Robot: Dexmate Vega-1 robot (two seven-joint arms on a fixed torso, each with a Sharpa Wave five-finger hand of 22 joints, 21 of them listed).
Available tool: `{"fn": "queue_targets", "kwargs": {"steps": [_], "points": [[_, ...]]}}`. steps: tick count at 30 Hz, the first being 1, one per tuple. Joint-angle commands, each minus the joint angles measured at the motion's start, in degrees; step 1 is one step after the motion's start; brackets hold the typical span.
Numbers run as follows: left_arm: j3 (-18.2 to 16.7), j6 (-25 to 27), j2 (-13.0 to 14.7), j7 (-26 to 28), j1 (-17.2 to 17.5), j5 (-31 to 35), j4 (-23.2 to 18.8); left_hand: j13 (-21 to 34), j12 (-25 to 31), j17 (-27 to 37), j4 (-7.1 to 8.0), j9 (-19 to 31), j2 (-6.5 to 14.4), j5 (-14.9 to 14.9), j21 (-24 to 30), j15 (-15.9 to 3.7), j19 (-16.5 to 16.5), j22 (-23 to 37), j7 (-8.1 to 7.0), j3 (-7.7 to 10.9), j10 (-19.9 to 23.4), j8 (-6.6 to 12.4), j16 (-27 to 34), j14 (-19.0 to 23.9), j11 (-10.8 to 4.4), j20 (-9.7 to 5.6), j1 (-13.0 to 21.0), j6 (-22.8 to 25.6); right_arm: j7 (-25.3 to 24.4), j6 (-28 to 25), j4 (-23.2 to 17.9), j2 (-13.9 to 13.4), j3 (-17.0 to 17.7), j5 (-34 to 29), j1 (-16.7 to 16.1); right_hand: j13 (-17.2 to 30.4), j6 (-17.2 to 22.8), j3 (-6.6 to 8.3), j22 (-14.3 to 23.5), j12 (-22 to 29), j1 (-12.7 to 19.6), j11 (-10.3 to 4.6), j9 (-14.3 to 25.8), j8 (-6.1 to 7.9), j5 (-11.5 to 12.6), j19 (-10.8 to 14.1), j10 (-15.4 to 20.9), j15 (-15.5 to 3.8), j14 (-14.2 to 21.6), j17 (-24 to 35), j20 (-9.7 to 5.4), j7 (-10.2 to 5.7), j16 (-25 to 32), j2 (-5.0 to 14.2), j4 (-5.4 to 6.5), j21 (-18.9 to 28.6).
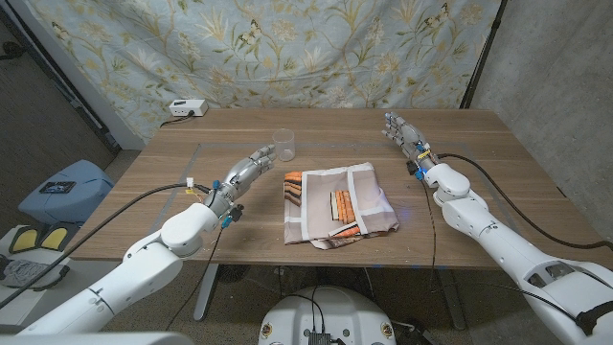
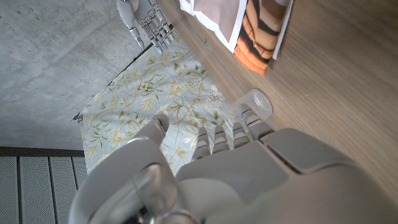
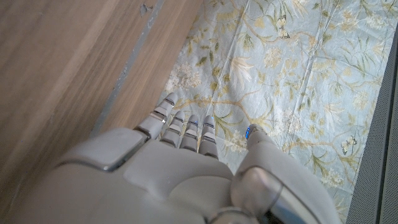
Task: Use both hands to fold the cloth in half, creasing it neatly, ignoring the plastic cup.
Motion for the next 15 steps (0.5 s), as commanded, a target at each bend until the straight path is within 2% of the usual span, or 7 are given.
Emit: {"fn": "queue_targets", "kwargs": {"steps": [1, 15], "points": [[-0.2, 0.7, 2.3, -0.9, 1.3, 1.4, -2.3, 0.1, -0.1, 0.1, -0.78, 0.1, 0.0, 0.2, -0.1, -0.26, 0.5, 0.1, -0.55, 0.11, 0.2, 0.31, -0.2, 0.1, -0.60, -0.44, 0.9, 0.7, -1.5, 0.8, 0.6, 0.4, -0.7, -1.8, 0.5, 0.1, 0.0, 0.13, 0.3, 0.4, 0.5, 0.02, 0.2, 0.32, -0.1, -0.2, -0.3, -1.22, -0.4, 0.2, -2.86, 0.17, 0.4, 0.00, -0.48, 0.4], [-1.9, 3.1, 6.4, -0.3, 4.4, 4.2, -5.8, 0.1, -0.1, 0.1, -2.47, 0.1, -0.5, 0.2, 0.0, -0.56, 1.2, 0.1, -0.85, 0.11, 0.7, 0.44, -0.1, 0.5, -1.01, -0.70, 2.0, 1.5, -4.0, 2.5, -0.4, 0.6, -0.5, -3.3, -0.2, 0.1, 0.1, 0.09, 0.3, 0.4, 0.4, -0.01, 0.2, 0.37, -0.1, -0.2, -0.2, -1.20, -0.4, 0.2, -2.83, 0.18, 0.5, 0.03, -0.66, 0.4]]}}
